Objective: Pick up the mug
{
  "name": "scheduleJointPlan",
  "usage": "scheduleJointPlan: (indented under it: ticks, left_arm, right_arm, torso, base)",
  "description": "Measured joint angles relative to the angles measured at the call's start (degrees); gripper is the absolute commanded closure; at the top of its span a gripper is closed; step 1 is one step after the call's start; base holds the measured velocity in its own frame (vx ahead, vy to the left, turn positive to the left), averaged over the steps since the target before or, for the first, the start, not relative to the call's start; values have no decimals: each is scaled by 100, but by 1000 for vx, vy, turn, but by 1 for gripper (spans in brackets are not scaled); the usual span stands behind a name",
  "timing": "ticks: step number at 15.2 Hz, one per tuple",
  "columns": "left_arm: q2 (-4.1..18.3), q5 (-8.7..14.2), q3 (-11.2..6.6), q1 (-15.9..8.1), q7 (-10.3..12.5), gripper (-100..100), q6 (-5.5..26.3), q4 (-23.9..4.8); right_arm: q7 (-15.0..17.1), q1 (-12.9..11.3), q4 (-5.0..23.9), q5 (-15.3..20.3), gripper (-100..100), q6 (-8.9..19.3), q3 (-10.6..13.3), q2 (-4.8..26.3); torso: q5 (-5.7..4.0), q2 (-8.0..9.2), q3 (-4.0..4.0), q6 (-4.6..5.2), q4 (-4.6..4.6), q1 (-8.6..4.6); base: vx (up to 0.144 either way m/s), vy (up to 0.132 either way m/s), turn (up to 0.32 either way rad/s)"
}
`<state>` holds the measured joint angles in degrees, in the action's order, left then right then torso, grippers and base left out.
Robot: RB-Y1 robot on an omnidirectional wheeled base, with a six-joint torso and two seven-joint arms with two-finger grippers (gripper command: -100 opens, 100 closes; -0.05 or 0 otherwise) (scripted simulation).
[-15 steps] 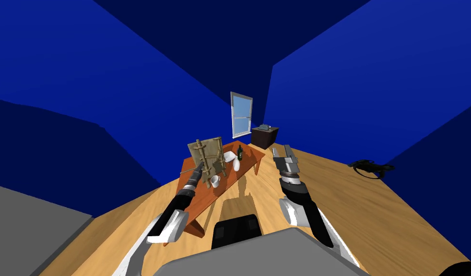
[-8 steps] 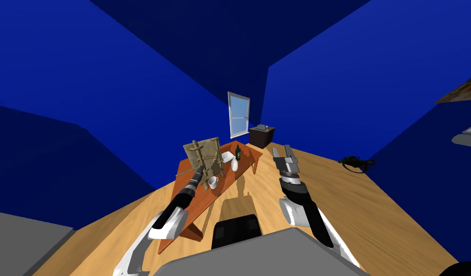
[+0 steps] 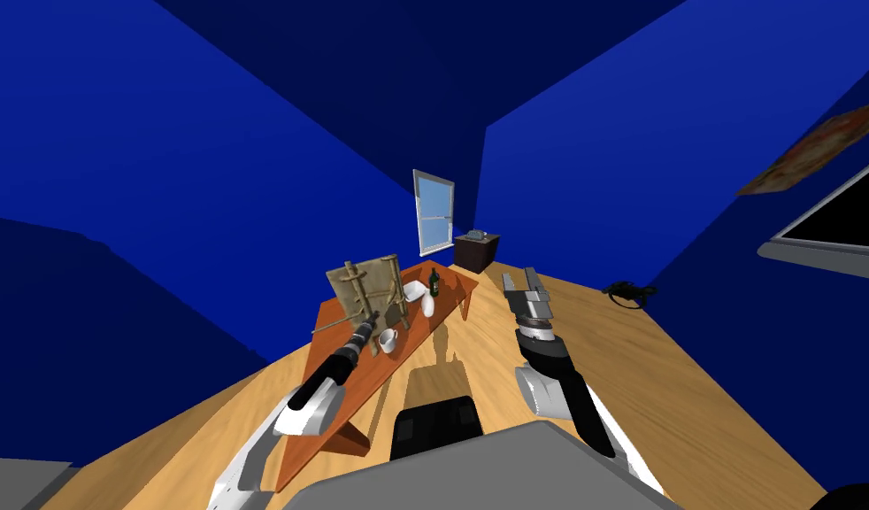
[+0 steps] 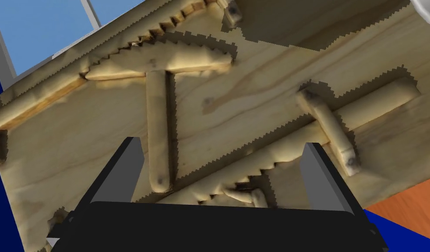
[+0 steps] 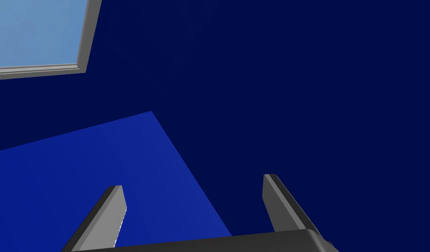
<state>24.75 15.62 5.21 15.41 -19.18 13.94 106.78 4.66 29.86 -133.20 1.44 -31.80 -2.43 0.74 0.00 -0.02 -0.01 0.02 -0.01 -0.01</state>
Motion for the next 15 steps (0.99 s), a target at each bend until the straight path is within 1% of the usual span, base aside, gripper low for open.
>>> scheduleJointPlan:
  ticks: [4, 6, 9, 13, 15]
  left_arm:
    - [131, 119, 4, -59, -93, -100, 450, -128]
    - [193, 186, 22, -174, -158, -100, 658, -308]
    - [316, 301, 22, -239, -227, -100, 989, -433]
    - [417, 402, 27, -348, -316, -100, 1464, -587]
    - [519, 501, 29, -386, -372, -100, 1694, -683]
  right_arm:
    - [0, 0, 0, 0, 0, 0, 0, 0]
    - [0, 0, 0, 0, 0, 0, 0, 0]
    - [0, 0, 0, 0, 0, 0, 0, 0]
    - [0, 0, 0, 0, 0, 0, 0, 0]
    - [0, 0, 0, 0, 0, 0, 0, 0]
  torso:
    - [0, 0, 0, -2, 0, 0]
    - [0, -1, 0, 0, 0, 0]
    - [0, -1, 0, 0, 0, -1]
    - [0, 0, 0, -3, 0, 0]
    - [0, -1, 0, 0, 0, 0]
  base:
    - [2, -4, -108]
    - [1, -3, -93]
    - [3, -4, -104]
    - [4, -4, -102]
    - [4, -3, -99]
